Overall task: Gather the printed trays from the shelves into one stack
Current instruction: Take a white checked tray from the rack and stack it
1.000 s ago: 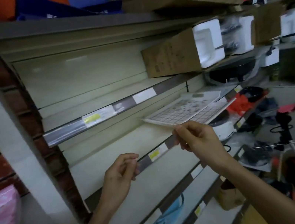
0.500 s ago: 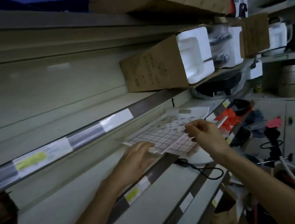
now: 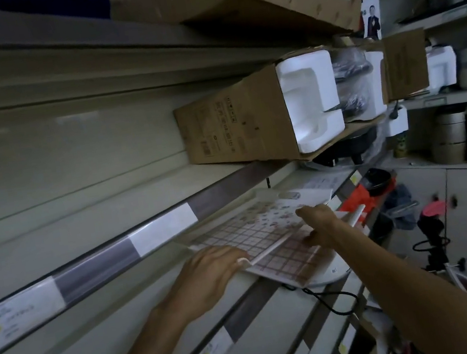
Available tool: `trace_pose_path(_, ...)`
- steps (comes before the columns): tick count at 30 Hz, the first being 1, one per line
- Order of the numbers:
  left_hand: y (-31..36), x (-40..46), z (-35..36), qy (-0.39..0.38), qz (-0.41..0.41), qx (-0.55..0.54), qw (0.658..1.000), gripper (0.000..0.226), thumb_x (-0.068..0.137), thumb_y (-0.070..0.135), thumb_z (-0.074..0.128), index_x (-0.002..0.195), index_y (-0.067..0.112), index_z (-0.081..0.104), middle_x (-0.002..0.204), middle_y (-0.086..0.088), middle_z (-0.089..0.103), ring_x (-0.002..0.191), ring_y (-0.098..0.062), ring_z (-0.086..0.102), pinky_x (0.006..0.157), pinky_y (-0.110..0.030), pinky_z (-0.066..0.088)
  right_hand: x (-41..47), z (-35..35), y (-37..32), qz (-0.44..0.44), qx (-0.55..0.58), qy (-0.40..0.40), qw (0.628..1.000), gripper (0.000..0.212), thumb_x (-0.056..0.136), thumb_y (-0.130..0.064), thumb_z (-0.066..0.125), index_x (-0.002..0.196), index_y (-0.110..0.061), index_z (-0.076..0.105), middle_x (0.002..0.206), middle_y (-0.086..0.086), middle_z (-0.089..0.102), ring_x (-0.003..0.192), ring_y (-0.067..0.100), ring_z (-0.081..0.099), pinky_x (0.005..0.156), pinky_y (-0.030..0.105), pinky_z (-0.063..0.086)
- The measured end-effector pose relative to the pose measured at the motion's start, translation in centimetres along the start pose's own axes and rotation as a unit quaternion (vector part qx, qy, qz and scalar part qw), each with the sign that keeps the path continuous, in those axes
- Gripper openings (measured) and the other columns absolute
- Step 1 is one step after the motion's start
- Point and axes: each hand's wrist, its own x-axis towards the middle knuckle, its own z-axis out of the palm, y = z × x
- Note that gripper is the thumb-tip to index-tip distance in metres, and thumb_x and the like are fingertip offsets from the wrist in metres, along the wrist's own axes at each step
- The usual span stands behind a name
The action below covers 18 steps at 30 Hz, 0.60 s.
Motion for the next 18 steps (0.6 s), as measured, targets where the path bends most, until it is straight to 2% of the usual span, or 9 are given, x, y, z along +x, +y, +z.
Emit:
trace_pose_path(3,0.8,0.8,-0.9,0.023,0.012,-0.003,1.0,0.021,0.102,0.026,0.044,0.105,0.027,0.065,0.101,0.011,0.068,0.093,-0.006,0.061,0.083,-0.019,0.044,0.8,0.7,-0.5,0.053,0.099,-0.017,0.994,0.01,0.099,-0.01,0.047,0.107,-0.005,0.048,0.088,0.016,0.051,0.077,0.033,0.055,0.089,0.056,0.053)
trace_pose_path(7,1.9,1.2,-1.2,0.048,0.019,-0.012,0.999,0.023,0.103,0.032,0.04,0.105,0.03,0.063,0.101,0.013,0.067,0.093,-0.005,0.061,0.083,-0.024,0.048,2.2,2.2,-0.4,0.084,0.188,-0.009,0.978,0.016,0.099,-0.011,0.043,0.114,-0.007,0.046,0.106,0.022,0.059,0.085,0.038,0.063,0.066,0.055,0.056)
trace_pose_path(10,2.7,1.2,-1.2,0.056,0.017,-0.011,0.998,0.025,0.103,0.033,0.038,0.108,0.03,0.062,0.103,0.013,0.067,0.094,-0.005,0.061,0.082,-0.029,0.05,3.6,2.9,0.1,0.073,0.198,0.024,0.977,0.022,0.098,-0.007,0.04,0.117,-0.004,0.051,0.111,0.021,0.062,0.095,0.037,0.066,0.076,0.054,0.058)
trace_pose_path(12,3.2,1.2,-1.5,0.061,0.02,-0.017,0.998,0.024,0.103,0.032,0.04,0.11,0.028,0.063,0.104,0.014,0.067,0.094,-0.003,0.061,0.081,-0.028,0.05,3.1,3.0,-0.2,0.053,0.199,0.04,0.978,0.014,0.098,-0.001,0.039,0.104,-0.003,0.051,0.109,0.021,0.061,0.099,0.037,0.065,0.084,0.054,0.057)
trace_pose_path(14,3.9,1.0,-1.8,0.054,0.023,-0.044,0.997,0.022,0.102,0.03,0.045,0.112,0.026,0.064,0.106,0.014,0.067,0.096,0.0,0.061,0.082,-0.024,0.05,2.6,2.6,-0.3,0.034,0.199,0.053,0.978,0.015,0.096,0.004,0.036,0.097,-0.004,0.049,0.109,0.022,0.059,0.1,0.037,0.063,0.086,0.054,0.055)
trace_pose_path(16,4.9,0.9,-2.2,0.04,0.024,-0.098,0.994,0.022,0.1,0.03,0.051,0.114,0.024,0.066,0.108,0.013,0.068,0.099,0.002,0.061,0.085,-0.022,0.051,1.8,1.7,-0.4,0.02,0.197,0.065,0.978,0.021,0.094,0.006,0.035,0.106,-0.004,0.048,0.109,0.022,0.058,0.099,0.036,0.062,0.085,0.052,0.056)
trace_pose_path(18,6.4,0.5,-2.7,0.032,0.004,-0.169,0.985,0.024,0.099,0.031,0.052,0.114,0.02,0.068,0.11,0.011,0.069,0.103,0.002,0.062,0.089,-0.018,0.049,0.8,0.4,-0.4,0.007,0.187,0.066,0.98,0.028,0.092,0.006,0.035,0.116,-0.001,0.049,0.103,0.02,0.059,0.091,0.035,0.062,0.076,0.047,0.058)
